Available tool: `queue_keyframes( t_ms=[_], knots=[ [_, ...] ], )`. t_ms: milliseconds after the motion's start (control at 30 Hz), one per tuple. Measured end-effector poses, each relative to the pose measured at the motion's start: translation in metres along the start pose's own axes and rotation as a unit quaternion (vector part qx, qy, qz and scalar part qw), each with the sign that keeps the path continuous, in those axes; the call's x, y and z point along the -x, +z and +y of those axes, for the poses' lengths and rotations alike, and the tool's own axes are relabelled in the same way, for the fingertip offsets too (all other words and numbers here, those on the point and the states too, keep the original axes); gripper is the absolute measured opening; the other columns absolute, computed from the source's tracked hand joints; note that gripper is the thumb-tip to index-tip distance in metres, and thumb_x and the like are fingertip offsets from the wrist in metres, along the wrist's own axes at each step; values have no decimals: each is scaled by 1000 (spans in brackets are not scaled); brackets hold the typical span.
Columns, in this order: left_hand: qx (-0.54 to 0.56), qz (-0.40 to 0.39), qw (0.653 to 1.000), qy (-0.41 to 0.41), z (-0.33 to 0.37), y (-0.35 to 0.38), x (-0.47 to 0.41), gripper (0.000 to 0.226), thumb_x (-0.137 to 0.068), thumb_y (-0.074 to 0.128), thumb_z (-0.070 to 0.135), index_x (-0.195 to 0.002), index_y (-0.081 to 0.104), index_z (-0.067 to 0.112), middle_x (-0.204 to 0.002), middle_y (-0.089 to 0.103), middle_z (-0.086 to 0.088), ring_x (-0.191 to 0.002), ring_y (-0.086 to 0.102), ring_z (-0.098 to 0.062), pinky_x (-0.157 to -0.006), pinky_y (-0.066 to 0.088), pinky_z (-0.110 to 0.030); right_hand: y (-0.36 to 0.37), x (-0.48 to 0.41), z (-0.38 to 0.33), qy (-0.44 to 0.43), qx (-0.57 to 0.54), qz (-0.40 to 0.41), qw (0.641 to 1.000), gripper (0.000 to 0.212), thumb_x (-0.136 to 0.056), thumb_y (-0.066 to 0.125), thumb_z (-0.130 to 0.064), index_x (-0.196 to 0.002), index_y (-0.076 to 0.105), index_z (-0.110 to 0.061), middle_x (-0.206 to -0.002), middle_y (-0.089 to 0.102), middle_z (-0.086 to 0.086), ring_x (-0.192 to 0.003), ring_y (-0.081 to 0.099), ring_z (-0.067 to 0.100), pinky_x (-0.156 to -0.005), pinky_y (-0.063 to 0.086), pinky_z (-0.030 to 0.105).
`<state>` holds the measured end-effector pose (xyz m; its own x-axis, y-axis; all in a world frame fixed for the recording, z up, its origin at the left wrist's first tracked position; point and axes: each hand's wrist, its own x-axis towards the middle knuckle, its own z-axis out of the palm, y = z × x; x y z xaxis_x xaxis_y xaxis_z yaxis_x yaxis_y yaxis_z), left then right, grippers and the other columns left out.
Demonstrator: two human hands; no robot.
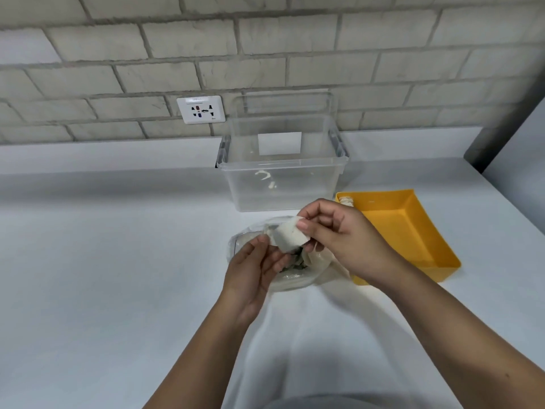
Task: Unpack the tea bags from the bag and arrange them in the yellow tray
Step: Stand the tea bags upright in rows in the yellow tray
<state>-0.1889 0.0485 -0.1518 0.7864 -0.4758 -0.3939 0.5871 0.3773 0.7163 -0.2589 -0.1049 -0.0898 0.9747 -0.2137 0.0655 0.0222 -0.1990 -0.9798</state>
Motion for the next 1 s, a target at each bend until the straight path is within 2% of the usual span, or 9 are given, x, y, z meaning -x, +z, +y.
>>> queue_keyframes(
  t_ms=[67, 200, 267, 367, 533, 700, 833, 900, 1000],
  knots=[
    [31, -17, 999, -13, -6, 5, 1, 30, -104, 48, 14, -124, 62, -3, -113, 72, -20, -97, 73, -21, -77, 60, -24, 5, -2, 4, 22, -27, 43, 998, 7, -91, 65, -14, -92, 66, -8, -75, 66, -1, -60, 61, 9, -59, 47, 17],
    [103, -11, 994, -19, -13, 9, 1, 29, -103, 49, 13, -126, 59, -3, -102, 74, -16, -86, 74, -18, -74, 62, -25, 11, -6, 26, 61, 34, 133, 989, 9, -89, 68, -23, -87, 68, -15, -82, 68, -6, -60, 56, 1, -60, 43, 19],
    [101, -30, 994, -16, -14, 8, 1, 34, -103, 50, 15, -131, 57, -4, -120, 70, -19, -97, 73, -21, -80, 61, -27, 10, -6, 31, 74, 28, 137, 987, 9, -89, 68, -22, -89, 68, -14, -85, 70, 2, -64, 60, 3, -59, 44, 16],
    [52, -57, 997, -7, -12, 4, 1, 34, -103, 50, 18, -129, 60, -1, -126, 68, -19, -113, 67, -28, -89, 60, -31, 10, -9, 27, 66, -5, 116, 991, 9, -88, 69, -14, -93, 67, -6, -84, 71, 13, -61, 62, 4, -55, 45, 12],
    [-111, -64, 989, 72, 15, -5, -1, 33, -90, 58, 40, -106, 70, 14, -102, 74, -10, -87, 68, -24, -78, 56, -36, 6, -22, 25, -11, 116, 73, 991, 6, -85, 73, -17, -88, 68, -16, -78, 69, -6, -68, 60, 4, -66, 48, 18],
    [-427, -59, 883, 186, 24, -12, 0, 13, -88, 74, 31, -95, 71, 21, -83, 74, 3, -76, 69, -20, -74, 51, -28, 13, -29, 24, -62, 217, 23, 974, 22, -83, 74, -26, -101, 60, -26, -78, 70, -7, -68, 61, 7, -63, 46, 18],
    [-521, 3, 815, 254, 15, -18, -5, 32, -92, 69, 34, -72, 58, 12, -57, 46, 12, -52, 37, -5, -51, 30, -16, 17, -33, 35, -58, 225, 59, 971, 22, -85, 71, -31, -104, 61, -27, -77, 67, -11, -69, 60, 6, -65, 48, 24],
    [-518, 46, 814, 259, 11, -25, -8, 35, -94, 65, 38, -70, 58, 14, -57, 50, 9, -53, 39, -6, -51, 31, -16, 15, -32, 47, -51, 314, 95, 943, 15, -88, 66, -37, -98, 64, -25, -80, 65, -12, -76, 62, 9, -67, 46, 27],
    [-492, 85, 832, 240, 8, -35, -12, 45, -96, 56, 50, -80, 60, 9, -72, 65, -9, -66, 56, -27, -61, 45, -31, 11, -27, 70, -12, 554, 31, 832, 26, -88, 58, -50, -94, 68, -27, -100, 64, -7, -101, 55, 17, -84, 39, 33]
  ],
)
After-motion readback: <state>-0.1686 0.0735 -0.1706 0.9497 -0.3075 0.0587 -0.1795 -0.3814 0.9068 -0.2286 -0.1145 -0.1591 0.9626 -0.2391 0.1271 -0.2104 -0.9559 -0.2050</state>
